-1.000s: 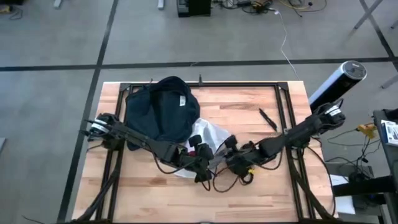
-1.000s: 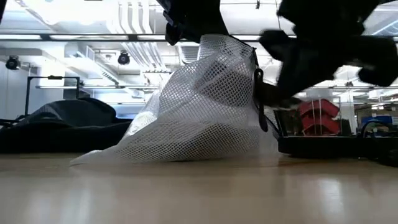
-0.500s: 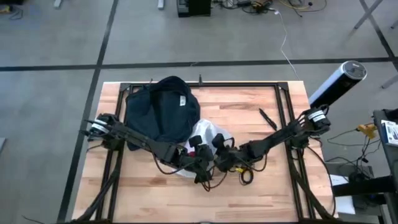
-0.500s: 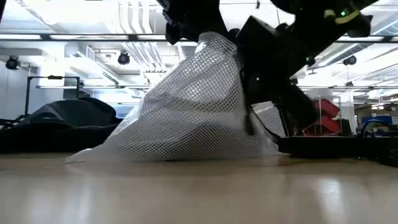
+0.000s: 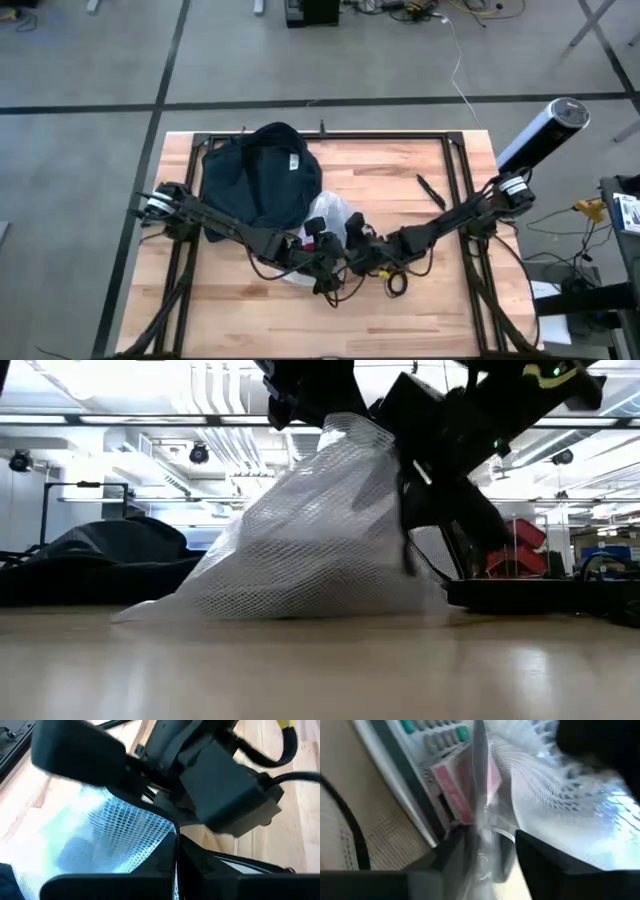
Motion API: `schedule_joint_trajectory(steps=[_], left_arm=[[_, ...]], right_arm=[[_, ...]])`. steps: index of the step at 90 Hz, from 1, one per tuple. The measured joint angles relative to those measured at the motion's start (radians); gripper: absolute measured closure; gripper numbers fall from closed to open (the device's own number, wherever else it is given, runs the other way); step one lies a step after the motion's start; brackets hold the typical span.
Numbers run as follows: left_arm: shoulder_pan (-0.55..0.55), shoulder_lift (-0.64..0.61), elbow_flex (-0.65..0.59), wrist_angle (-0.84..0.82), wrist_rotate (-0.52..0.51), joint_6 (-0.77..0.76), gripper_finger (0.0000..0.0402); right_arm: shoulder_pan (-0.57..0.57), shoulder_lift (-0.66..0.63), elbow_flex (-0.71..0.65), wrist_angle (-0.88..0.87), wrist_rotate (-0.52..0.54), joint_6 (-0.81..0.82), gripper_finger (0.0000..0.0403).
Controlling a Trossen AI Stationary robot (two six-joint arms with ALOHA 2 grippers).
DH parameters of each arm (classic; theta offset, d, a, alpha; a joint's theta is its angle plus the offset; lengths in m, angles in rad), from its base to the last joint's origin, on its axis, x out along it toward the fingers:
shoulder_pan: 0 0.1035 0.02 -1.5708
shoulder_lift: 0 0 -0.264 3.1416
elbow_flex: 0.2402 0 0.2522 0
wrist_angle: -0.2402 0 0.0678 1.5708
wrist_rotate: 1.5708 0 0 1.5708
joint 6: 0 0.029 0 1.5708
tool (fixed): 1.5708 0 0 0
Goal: Unpack backpack
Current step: Put the black paper from the white zipper pouch, then put the black pen into the white zipper pouch
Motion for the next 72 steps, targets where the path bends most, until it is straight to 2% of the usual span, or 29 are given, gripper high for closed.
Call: schedule_joint_trajectory(steps=[13,22,34,47,61,72], left_arm=[[0.0,0.0,0.0,-0.004,0.002,0.001,0.0402],[0.0,0.0,0.0,-0.003,0.003,0.001,0.0402],[-0.001,0.0,0.0,-0.004,0.005,0.001,0.0402],[-0.002,0.0,0.0,-0.004,0.005,-0.003,0.0402],[-0.002,0.0,0.0,-0.003,0.005,-0.009,0.0402],[-0.002,0.0,0.0,0.002,0.005,-0.009,0.0402]], right_arm=[[0.032,-0.089,0.0,-0.049,0.006,0.056,0.0192],[0.051,-0.157,0.001,-0.152,0.005,0.134,0.0182],[0.084,-0.266,0.001,-0.367,0.006,0.308,0.0177],[0.101,-0.402,0.001,-0.68,0.002,0.608,0.0179],[0.028,-0.537,-0.003,-0.977,0.006,0.964,0.0189],[-0.123,-0.61,-0.006,-1.094,0.004,1.165,0.0197]])
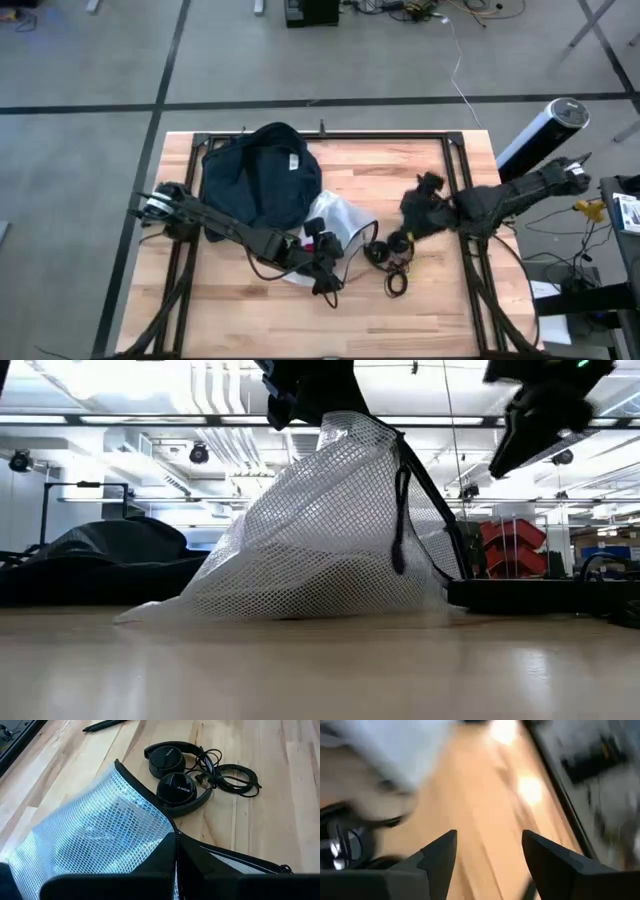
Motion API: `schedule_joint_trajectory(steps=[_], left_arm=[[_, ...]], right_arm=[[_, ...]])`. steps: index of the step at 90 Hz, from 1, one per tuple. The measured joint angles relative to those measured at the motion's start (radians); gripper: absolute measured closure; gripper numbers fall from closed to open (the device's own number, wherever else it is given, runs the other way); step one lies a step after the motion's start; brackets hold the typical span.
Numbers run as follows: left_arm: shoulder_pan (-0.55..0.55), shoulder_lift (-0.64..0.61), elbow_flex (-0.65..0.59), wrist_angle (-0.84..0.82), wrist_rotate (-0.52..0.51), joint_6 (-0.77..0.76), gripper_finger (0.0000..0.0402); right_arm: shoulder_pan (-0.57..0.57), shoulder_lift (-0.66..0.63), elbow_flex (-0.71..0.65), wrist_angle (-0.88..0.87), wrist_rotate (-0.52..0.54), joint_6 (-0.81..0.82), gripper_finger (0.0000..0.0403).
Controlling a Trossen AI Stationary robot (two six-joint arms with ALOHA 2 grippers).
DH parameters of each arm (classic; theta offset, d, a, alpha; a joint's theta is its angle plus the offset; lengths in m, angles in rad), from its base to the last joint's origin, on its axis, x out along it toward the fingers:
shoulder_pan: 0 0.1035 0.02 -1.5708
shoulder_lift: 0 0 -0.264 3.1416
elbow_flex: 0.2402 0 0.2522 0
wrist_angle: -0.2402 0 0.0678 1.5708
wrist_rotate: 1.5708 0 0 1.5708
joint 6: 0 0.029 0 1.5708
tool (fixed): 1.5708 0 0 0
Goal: Unpack backpack
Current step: Put the black pen into the white zipper pouch
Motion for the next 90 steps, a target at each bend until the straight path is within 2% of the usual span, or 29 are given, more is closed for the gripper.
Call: schedule_joint_trajectory(steps=[11,31,44,52,61,71,90], left_arm=[[0.0,0.0,0.0,0.002,0.0,0.015,0.0402],[0.0,0.005,0.0,-0.01,0.0,0.017,0.0402],[-0.001,0.005,-0.017,-0.009,-0.001,0.023,0.0402],[-0.001,0.005,-0.034,-0.003,0.0,0.025,0.0402],[-0.001,0.005,-0.063,0.011,0.0,0.02,0.0402],[-0.002,0.006,-0.077,0.014,0.0,0.007,0.0402],[-0.005,0.006,-0.082,0.018,0.0,-0.018,0.0402]], right_arm=[[-0.25,-0.008,-0.005,-0.087,-0.094,-0.006,0.0201],[-0.752,0.074,-0.016,-0.057,-0.45,-0.347,0.0194],[-0.969,0.189,-0.016,-0.039,-0.486,-0.486,0.0184],[-1.044,0.271,-0.021,-0.011,-0.504,-0.535,0.0179],[-1.08,0.362,-0.03,0.017,-0.55,-0.585,0.0176],[-1.086,0.442,-0.042,0.075,-0.603,-0.618,0.018],[-1.087,0.556,-0.051,0.112,-0.602,-0.628,0.0194]])
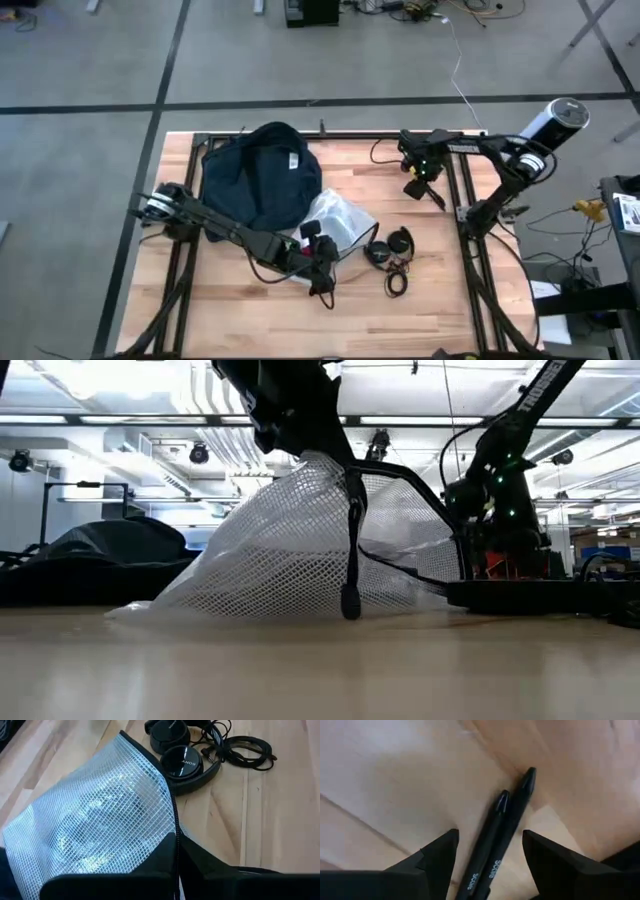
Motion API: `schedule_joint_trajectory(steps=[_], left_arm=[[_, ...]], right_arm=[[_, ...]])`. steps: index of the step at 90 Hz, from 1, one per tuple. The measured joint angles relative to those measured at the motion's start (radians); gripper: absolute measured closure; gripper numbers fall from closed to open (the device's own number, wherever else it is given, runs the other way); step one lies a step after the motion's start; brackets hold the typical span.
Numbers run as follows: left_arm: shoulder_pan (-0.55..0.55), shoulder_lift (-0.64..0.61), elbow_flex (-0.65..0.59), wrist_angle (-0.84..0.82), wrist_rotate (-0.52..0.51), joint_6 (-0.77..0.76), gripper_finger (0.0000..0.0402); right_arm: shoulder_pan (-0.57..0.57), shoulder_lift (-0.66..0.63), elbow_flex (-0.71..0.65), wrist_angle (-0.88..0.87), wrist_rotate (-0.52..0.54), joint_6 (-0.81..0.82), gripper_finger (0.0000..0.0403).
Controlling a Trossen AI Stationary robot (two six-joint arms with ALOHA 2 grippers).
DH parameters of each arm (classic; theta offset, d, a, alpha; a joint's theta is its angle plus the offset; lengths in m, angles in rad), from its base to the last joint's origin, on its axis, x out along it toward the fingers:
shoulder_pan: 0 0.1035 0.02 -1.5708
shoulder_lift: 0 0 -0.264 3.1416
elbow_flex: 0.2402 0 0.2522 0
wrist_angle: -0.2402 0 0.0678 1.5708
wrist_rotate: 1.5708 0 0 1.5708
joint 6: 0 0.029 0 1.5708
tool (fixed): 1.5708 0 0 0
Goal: Unpack backpack
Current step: Put the black pen into the white zipper pouch
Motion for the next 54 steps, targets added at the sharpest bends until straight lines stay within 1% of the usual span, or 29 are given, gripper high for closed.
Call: schedule_joint_trajectory(steps=[15,24,31,46,54], left_arm=[[-0.002,0.0,0.0,0.01,-0.001,-0.009,0.0402],[-0.002,0.0,0.0,0.012,-0.001,-0.015,0.0402],[-0.002,0.0,0.0,0.013,-0.001,-0.018,0.0402],[-0.002,0.0,0.0,0.014,-0.001,-0.018,0.0402],[-0.002,0.0,0.0,0.014,-0.001,-0.018,0.0402]], right_arm=[[0.001,0.029,0.002,0.004,-0.011,-0.005,0.0207],[0.001,0.024,0.001,0.005,-0.015,-0.007,0.0227],[0.001,0.017,-0.001,0.006,-0.019,-0.008,0.0253],[0.002,0.014,-0.002,0.005,-0.024,-0.001,0.0323],[0.002,0.014,-0.002,0.003,-0.021,-0.001,0.0349]])
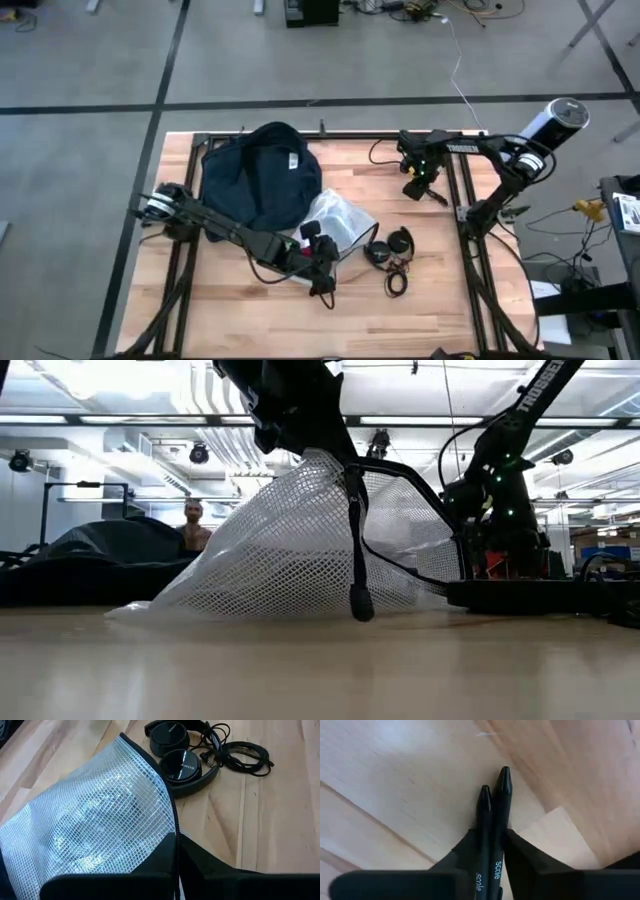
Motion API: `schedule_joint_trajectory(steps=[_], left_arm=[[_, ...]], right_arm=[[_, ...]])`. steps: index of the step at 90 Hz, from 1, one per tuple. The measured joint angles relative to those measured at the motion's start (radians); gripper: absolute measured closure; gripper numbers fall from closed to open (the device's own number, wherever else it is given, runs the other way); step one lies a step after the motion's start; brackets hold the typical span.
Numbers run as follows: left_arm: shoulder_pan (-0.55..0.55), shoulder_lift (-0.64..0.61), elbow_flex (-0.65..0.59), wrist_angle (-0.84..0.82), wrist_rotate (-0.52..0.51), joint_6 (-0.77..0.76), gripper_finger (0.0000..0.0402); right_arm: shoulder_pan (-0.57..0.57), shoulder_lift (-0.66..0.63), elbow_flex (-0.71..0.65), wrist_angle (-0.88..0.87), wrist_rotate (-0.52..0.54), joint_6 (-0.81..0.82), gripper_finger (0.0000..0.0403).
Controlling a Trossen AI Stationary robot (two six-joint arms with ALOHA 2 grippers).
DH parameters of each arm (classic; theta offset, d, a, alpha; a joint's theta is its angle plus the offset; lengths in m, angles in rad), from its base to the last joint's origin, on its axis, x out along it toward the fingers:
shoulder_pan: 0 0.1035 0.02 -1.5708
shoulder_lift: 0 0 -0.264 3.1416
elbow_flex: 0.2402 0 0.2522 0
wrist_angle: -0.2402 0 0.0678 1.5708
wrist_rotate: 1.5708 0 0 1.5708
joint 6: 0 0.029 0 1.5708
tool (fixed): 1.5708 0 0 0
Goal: Unpack backpack
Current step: Put the black pen into the white zipper pouch
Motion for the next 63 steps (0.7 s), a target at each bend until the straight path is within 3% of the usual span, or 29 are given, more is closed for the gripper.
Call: schedule_joint_trajectory(steps=[33,63], left_arm=[[0.0,0.0,0.0,0.001,0.0,0.0,0.0402],[0.0,0.0,0.0,0.016,-0.001,0.013,0.0402]], right_arm=[[0.0,-0.022,0.007,-0.015,-0.002,0.0,0.0348],[-0.001,-0.115,0.004,-0.042,-0.004,0.003,0.0401]])
